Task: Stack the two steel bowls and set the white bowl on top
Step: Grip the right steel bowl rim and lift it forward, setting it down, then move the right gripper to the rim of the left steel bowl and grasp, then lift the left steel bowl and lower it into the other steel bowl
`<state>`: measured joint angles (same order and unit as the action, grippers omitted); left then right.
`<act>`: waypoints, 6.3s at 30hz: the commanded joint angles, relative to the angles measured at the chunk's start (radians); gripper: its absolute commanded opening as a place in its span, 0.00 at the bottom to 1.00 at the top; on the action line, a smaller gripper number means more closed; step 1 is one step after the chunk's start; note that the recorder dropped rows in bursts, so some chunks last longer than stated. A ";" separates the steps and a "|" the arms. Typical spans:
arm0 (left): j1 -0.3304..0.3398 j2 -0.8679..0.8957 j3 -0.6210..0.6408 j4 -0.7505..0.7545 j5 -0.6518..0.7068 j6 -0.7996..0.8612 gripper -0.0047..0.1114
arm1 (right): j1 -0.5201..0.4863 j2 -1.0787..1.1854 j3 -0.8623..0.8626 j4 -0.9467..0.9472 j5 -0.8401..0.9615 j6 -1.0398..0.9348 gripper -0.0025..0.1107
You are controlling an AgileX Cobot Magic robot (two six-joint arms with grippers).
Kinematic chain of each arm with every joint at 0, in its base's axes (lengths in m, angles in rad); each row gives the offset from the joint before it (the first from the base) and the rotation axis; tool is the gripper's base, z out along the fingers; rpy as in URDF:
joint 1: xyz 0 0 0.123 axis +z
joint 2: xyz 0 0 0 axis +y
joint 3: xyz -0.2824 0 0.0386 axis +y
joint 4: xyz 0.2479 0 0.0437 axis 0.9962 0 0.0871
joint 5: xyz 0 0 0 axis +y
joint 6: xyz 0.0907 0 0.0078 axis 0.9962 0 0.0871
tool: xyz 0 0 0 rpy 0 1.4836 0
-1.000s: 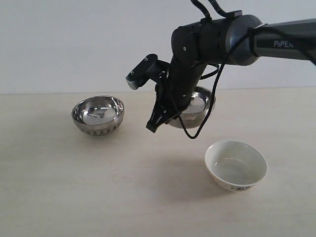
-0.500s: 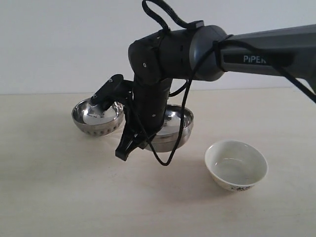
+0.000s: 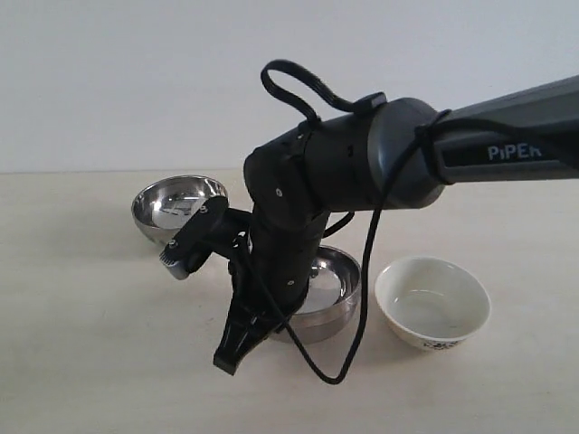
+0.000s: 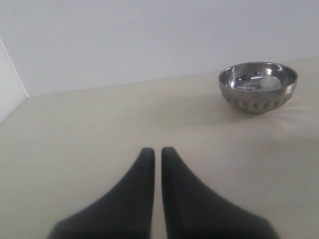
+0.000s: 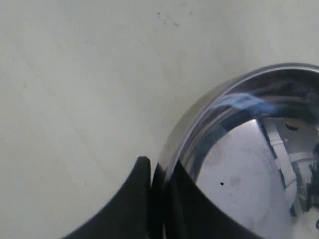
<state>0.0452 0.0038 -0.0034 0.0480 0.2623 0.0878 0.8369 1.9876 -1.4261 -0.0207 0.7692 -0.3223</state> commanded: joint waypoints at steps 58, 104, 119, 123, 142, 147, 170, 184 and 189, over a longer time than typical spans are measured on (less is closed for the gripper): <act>0.002 -0.004 0.003 -0.007 -0.008 -0.010 0.07 | -0.108 -0.116 -0.124 -0.016 -0.222 0.565 0.44; 0.002 -0.004 0.003 -0.007 -0.008 -0.010 0.07 | -0.129 0.488 -0.651 -0.202 -0.352 0.980 0.23; 0.002 -0.004 0.003 -0.007 -0.008 -0.010 0.07 | -0.126 0.440 -0.651 -0.191 -0.256 0.906 0.02; 0.002 -0.004 0.003 -0.007 -0.008 -0.010 0.07 | -0.119 0.394 -0.651 -0.191 -0.226 0.892 0.02; 0.002 -0.004 0.003 -0.007 -0.008 -0.010 0.07 | -0.118 0.070 -0.500 0.050 0.038 0.626 0.02; 0.002 -0.004 0.003 -0.007 -0.008 -0.010 0.07 | -0.118 -0.092 -0.277 0.035 -0.055 0.628 0.02; 0.002 -0.004 0.003 -0.007 -0.008 -0.010 0.07 | -0.179 -0.303 0.155 0.010 -0.152 0.627 0.02; 0.002 -0.004 0.003 -0.007 -0.008 -0.010 0.07 | -0.211 -0.303 0.291 0.009 -0.276 0.622 0.02; 0.002 -0.004 0.003 -0.007 -0.008 -0.010 0.07 | -0.211 -0.301 0.309 0.013 -0.300 0.627 0.02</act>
<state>0.0452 0.0038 -0.0034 0.0480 0.2623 0.0878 0.6353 1.7003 -1.1256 -0.0100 0.4990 0.2996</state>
